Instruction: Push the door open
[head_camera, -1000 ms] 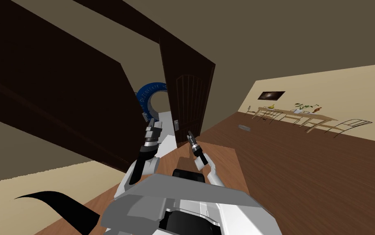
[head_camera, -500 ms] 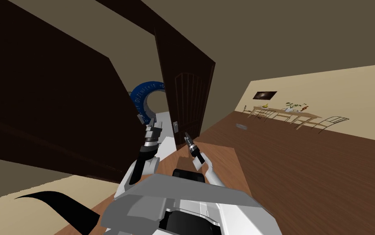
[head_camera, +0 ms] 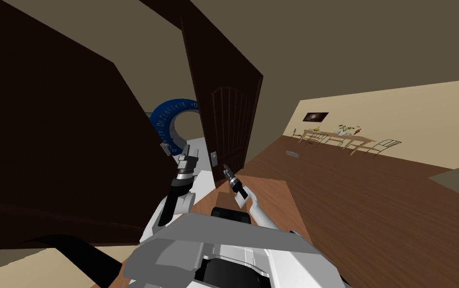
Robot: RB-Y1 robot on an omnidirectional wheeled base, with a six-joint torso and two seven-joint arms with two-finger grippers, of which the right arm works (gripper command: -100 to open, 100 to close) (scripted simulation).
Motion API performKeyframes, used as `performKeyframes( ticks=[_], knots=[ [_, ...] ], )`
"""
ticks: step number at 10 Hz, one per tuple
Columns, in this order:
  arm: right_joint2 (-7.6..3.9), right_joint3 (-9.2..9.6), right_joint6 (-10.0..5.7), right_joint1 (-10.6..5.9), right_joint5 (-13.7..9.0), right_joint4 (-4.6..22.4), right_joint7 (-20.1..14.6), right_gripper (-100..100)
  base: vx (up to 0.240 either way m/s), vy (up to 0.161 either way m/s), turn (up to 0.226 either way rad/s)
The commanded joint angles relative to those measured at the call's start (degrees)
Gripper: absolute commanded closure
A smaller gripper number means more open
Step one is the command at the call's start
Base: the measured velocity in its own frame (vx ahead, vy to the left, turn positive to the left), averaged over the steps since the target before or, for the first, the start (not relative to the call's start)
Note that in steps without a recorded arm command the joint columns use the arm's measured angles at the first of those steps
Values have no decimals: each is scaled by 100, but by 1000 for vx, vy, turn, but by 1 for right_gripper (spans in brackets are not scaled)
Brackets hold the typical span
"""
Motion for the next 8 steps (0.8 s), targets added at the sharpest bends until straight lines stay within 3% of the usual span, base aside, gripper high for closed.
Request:
performKeyframes(
  ticks=[1,5,8],
  knots=[
    [13,153,84,-110,-7,142,-38,-100,143,94,-116],
    [36,382,150,-348,-33,474,-122,-100,141,111,-71],
    [29,305,155,-339,-30,471,-94,-100,88,85,17]
  ],
)
